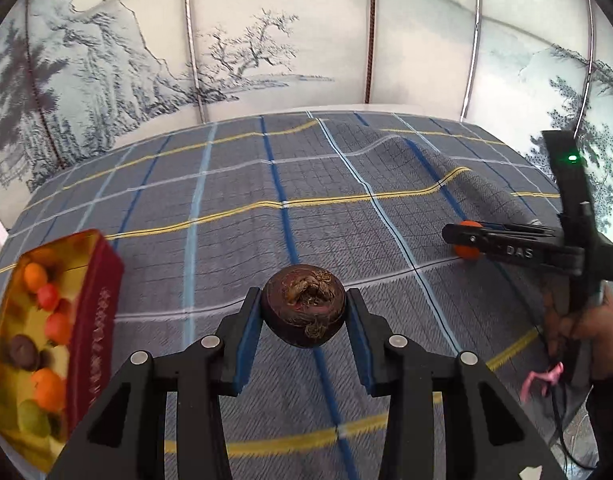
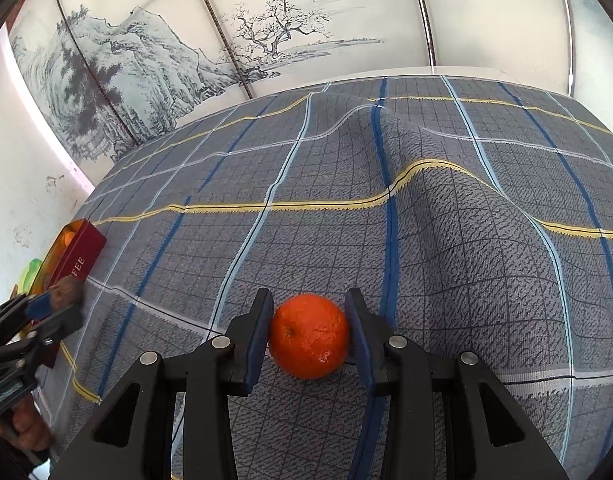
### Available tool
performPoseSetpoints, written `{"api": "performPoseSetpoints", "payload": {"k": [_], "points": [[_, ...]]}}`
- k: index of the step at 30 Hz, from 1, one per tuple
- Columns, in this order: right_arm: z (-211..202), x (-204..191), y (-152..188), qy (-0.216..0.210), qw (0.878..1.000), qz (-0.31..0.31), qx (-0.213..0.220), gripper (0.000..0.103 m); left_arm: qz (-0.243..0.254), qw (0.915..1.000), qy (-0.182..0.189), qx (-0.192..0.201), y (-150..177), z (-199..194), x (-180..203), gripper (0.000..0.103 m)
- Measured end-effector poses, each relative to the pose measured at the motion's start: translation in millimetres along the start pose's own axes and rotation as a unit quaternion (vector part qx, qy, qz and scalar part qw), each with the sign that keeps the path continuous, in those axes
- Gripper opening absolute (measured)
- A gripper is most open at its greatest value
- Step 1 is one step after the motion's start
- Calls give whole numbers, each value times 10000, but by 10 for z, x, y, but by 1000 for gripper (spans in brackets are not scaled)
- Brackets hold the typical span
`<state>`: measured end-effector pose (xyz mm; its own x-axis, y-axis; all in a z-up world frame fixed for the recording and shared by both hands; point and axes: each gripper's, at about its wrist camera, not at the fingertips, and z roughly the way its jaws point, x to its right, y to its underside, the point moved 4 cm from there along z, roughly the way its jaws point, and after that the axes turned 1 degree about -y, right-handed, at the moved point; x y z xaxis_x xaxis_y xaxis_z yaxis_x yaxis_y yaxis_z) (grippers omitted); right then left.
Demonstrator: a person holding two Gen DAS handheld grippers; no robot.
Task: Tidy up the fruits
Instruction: 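Carry the dark brown fruit with the left gripper over the tin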
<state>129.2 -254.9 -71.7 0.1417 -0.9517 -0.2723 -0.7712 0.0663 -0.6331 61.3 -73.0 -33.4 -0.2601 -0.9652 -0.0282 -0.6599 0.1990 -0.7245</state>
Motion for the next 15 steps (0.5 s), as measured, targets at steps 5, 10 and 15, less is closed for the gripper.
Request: {"api": "performPoseSetpoints", "payload": {"k": [5,10,15], "points": [[15,-31,7,154,9998,-118,-19,39,52,9995,-246,178,59,-270,-103,37],[24,-57,4,274,9994,-212,-38,39,-108,9989,-348,309,77,-460,-272,37],[44,-99,3,460,9983,-359,-65,40,-280,9980,-450,354,129,-578,-448,37]]}}
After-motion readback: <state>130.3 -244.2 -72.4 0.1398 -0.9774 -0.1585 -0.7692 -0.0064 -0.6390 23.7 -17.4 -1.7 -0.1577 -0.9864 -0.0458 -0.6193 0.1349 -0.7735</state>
